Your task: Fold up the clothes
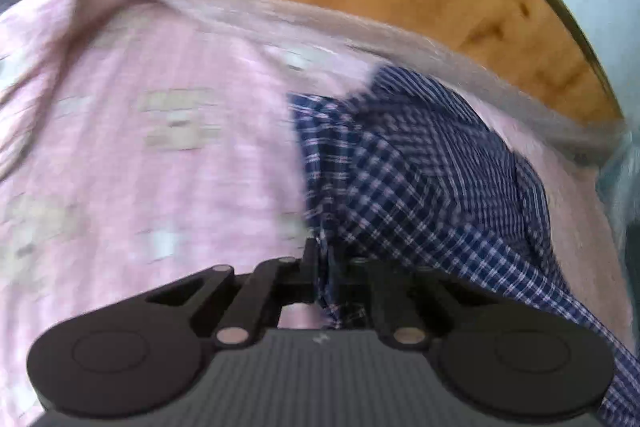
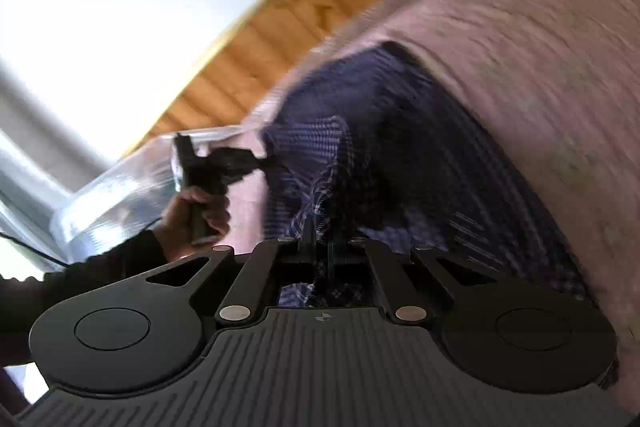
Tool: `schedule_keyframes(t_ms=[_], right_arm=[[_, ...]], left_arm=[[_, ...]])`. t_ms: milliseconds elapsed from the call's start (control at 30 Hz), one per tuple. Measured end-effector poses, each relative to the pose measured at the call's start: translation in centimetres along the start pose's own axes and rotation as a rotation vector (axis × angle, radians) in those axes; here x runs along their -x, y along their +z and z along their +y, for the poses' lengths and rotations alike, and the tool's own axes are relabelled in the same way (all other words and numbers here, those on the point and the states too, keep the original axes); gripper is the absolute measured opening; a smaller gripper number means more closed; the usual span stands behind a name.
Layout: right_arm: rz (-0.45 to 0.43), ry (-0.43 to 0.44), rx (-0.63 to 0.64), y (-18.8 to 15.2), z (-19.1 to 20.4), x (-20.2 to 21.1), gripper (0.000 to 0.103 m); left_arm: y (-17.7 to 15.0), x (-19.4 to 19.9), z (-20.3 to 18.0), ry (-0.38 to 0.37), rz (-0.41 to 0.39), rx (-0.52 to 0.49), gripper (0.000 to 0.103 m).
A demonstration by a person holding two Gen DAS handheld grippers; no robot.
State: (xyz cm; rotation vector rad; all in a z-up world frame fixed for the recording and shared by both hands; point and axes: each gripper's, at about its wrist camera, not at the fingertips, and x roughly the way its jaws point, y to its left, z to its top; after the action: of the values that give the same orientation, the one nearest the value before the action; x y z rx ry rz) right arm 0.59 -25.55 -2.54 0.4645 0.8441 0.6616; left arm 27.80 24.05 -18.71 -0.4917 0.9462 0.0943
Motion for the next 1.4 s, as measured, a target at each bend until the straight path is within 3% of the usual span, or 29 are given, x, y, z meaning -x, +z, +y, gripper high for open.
schedule_keyframes(t_ms=[67, 133, 233, 267, 367, 400, 467, 567, 600, 667, 700, 800, 867, 1000, 1133, 1167, 1233, 1300, 1333, 1400], right_arm=[[0.061, 0.096, 0.082, 0.1, 2.1, -0.6, 0.002], [0.173, 0.187, 0.179, -0.8, 4.7, -2.2, 0.001], [0.316, 0.194, 0.340, -3.3, 7.3, -4.9, 0.001], [0.350, 0.178, 0.388, -4.2, 7.8, -5.5, 0.001], [0.452, 0.131, 0.533, -7.0, 9.5, -7.6, 0.001], [0.480, 0.117, 0.575, -7.7, 9.9, -8.2, 0.002], [0.468, 0.094, 0.597, -7.5, 10.1, -8.0, 0.001], [0.421, 0.024, 0.674, -5.9, 10.6, -7.1, 0.001], [0.404, 0.003, 0.695, -5.2, 10.6, -6.7, 0.001], [0.371, -0.029, 0.733, -3.8, 10.9, -5.9, 0.001], [0.353, -0.039, 0.751, -3.2, 11.1, -5.4, 0.001], [0.289, -0.030, 0.793, -1.8, 12.8, -3.4, 0.001], [0.287, 0.022, 0.841, -2.2, 14.9, -2.7, 0.001], [0.470, 0.060, 0.908, -7.5, 15.8, -6.4, 0.002], [0.648, 0.017, 0.854, -13.8, 11.8, -12.5, 0.002], [0.640, 0.015, 0.829, -14.1, 11.3, -12.8, 0.003], [0.640, 0.022, 0.751, -13.6, 10.8, -12.7, 0.015], [0.656, 0.052, 0.677, -12.5, 10.5, -10.9, 0.061], [0.659, 0.069, 0.640, -11.8, 10.3, -10.0, 0.064], [0.622, 0.117, 0.559, -9.6, 9.7, -7.2, 0.068]], left_arm=[[-0.1, 0.9, 1.4, 0.044, 0.015, 0.015, 0.004], [0.4, 1.3, 3.1, 0.046, 0.037, 0.055, 0.022], [1.5, 3.5, 5.9, -0.016, -0.023, 0.207, 0.045], [1.8, 4.1, 6.0, -0.062, -0.037, 0.219, 0.046], [3.1, 3.4, 2.9, -0.159, 0.020, 0.133, 0.052], [3.5, 2.9, 1.5, -0.186, 0.049, 0.093, 0.059], [4.3, 1.8, -1.1, -0.227, 0.104, 0.013, 0.065], [4.6, -0.4, -4.8, -0.169, 0.168, -0.098, 0.065], [4.7, -1.1, -6.0, -0.150, 0.189, -0.134, 0.059], [4.7, -2.4, -7.8, -0.102, 0.229, -0.204, 0.026], [4.7, -2.5, -8.0, -0.105, 0.224, -0.215, 0.004], [5.2, -0.7, -6.5, -0.221, 0.119, -0.160, 0.001], [4.7, -0.7, -4.8, -0.225, 0.115, -0.115, 0.001], [3.6, -0.8, -1.5, -0.232, 0.107, -0.026, 0.002], [2.5, -0.9, 1.8, -0.238, 0.099, 0.063, 0.005], [2.3, -1.0, 2.7, -0.240, 0.097, 0.085, 0.005], [1.7, -1.0, 4.3, -0.243, 0.093, 0.130, 0.011], [1.1, 1.2, 4.7, -0.227, 0.042, 0.153, 0.026], [0.6, 3.0, 4.5, -0.218, 0.003, 0.157, 0.034], [-1.5, 6.8, 3.7, -0.234, -0.067, 0.151, 0.040]])
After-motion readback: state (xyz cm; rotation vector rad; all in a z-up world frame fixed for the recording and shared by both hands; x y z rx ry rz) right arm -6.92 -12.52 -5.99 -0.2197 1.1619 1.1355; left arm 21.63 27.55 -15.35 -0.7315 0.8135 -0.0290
